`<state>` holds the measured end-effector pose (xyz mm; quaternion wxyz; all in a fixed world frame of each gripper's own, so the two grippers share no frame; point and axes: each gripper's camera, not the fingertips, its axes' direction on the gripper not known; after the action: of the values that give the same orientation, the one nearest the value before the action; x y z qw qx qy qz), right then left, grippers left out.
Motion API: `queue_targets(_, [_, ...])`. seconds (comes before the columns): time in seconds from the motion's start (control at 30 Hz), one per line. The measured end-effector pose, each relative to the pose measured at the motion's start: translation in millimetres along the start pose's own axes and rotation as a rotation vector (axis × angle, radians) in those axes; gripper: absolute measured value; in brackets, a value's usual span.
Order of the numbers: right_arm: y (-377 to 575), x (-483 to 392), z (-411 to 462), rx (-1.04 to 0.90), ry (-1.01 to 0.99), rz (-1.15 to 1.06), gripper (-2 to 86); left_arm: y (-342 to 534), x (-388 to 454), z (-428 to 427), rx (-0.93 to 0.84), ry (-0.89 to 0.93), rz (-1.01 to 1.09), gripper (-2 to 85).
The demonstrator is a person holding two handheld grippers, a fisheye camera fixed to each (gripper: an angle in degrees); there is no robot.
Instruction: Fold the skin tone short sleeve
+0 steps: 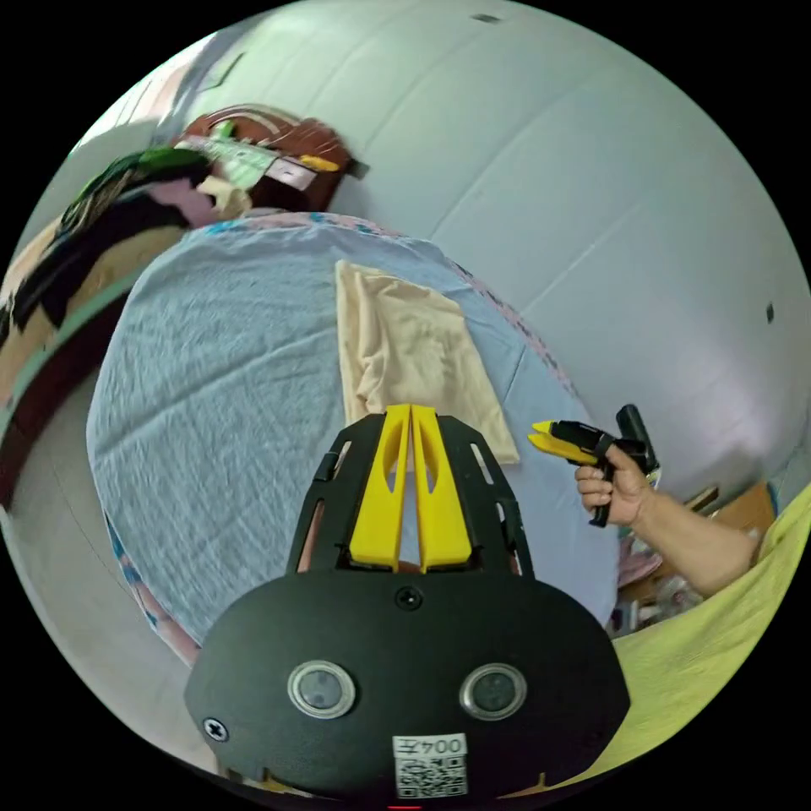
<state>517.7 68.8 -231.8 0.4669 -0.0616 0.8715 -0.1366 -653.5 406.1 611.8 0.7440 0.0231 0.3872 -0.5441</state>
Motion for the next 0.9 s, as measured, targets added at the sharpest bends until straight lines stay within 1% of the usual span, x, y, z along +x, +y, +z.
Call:
queue_targets(0.1, [15,16,8,-0.005,-0.053,0.046,9.1,-7,14,31,-0.054,-0.024,0.046,0.3])
queue_targets(0.17, [23,12,11,0.002,-0.008,-0.015,8.4,-7,18,48,-0.106,-0.100,0.058,0.3])
queue_targets(0.23, [39,-13,19,-0.001,0.247,-0.233,8.0,-2,21,64,-0.167,-0.169,0.081,0.3])
queue_targets(0.27, [44,-20,22,-0.006,0.316,-0.292,8.0,-1,22,66,-0.171,-0.171,0.086,0.3])
queue_targets(0.33, [67,-44,40,-0.020,0.562,-0.507,7.7,4,30,70,-0.163,-0.180,0.103,0.4])
queue_targets(0.4, [82,-54,52,-0.003,0.695,-0.611,7.2,5,35,73,-0.163,-0.184,0.098,0.4])
queue_targets(0.43, [90,-58,58,0.003,0.727,-0.653,6.7,6,37,76,-0.162,-0.181,0.088,0.4])
queue_targets(0.6, [109,-62,82,-0.020,0.819,-0.758,5.6,9,45,80,-0.155,-0.177,0.081,0.4])
queue_targets(0.9, [125,-53,95,-0.021,0.857,-0.766,5.1,10,54,84,-0.158,-0.161,0.070,0.5])
